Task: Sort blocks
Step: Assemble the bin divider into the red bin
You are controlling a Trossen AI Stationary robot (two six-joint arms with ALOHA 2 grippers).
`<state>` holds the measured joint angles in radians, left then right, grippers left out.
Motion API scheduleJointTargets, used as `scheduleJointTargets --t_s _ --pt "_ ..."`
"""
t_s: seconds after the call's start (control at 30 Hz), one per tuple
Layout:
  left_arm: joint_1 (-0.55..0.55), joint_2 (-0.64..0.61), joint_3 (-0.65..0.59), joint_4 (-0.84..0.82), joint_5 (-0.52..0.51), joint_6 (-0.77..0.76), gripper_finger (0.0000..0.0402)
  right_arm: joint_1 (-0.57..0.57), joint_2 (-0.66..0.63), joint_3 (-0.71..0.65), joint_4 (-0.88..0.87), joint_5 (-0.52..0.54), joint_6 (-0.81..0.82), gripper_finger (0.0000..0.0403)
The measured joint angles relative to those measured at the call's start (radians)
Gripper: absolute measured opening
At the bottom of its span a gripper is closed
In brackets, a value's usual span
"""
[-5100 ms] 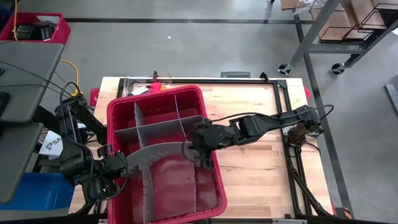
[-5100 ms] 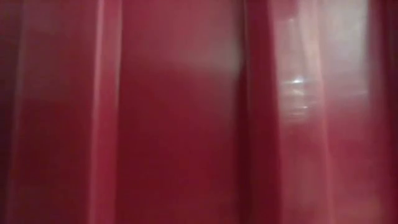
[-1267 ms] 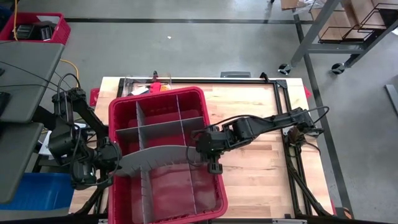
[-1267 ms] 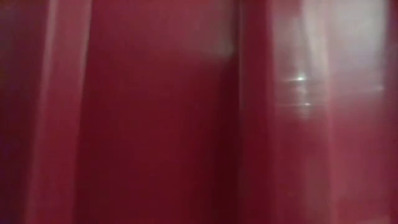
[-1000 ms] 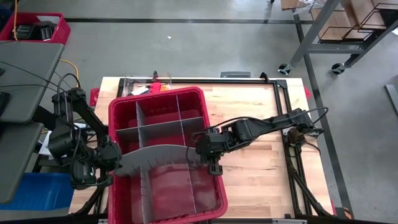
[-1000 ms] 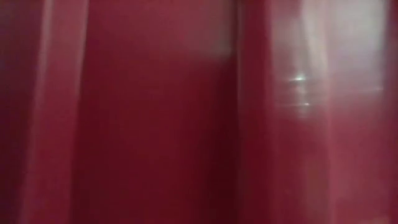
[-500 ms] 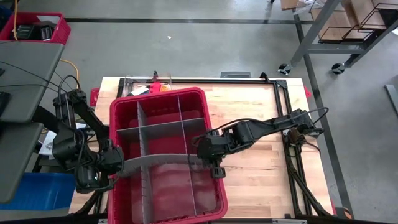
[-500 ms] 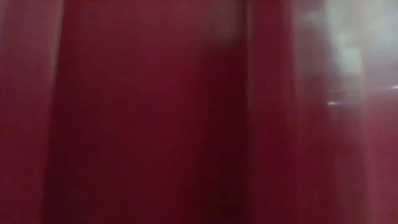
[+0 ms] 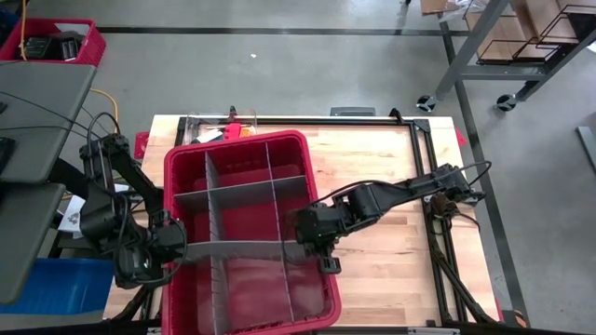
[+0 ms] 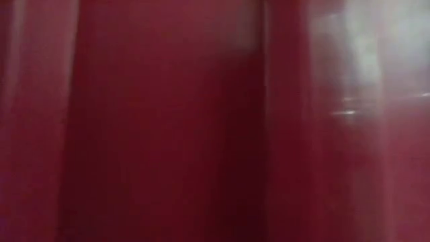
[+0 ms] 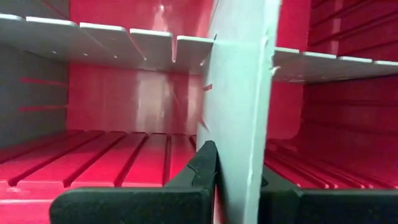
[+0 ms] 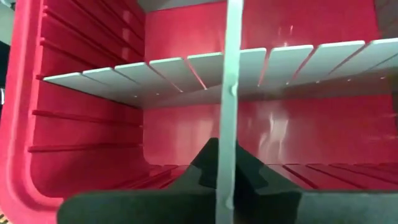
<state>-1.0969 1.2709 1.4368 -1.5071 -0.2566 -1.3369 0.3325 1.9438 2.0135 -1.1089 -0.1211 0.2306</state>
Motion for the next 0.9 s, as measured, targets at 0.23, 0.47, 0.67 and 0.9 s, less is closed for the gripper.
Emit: scheduleJointTargets --t_s 0.23,0.47,0.67,0.9 --pt "0.0 0.043 0.002 -0.001 -0.009 0.007 0.001 0.001 0.001 0.0 -0.025 0.046 -0.002 0.0" --pt "-0.001 0.127 0.001 -0.013 -0.016 0.006 0.001 0.0 0.029 0.001 -0.031 0.081 -0.021 0.0" --pt "0.005 0.169 0.001 -0.018 -0.011 0.004 0.001 -0.001 0.026 0.002 -0.014 0.114 -0.023 0.0" --pt "0.007 0.169 0.001 -0.012 0.001 -0.012 0.001 -0.008 0.019 0.096 -0.041 0.163 -0.053 0.0"
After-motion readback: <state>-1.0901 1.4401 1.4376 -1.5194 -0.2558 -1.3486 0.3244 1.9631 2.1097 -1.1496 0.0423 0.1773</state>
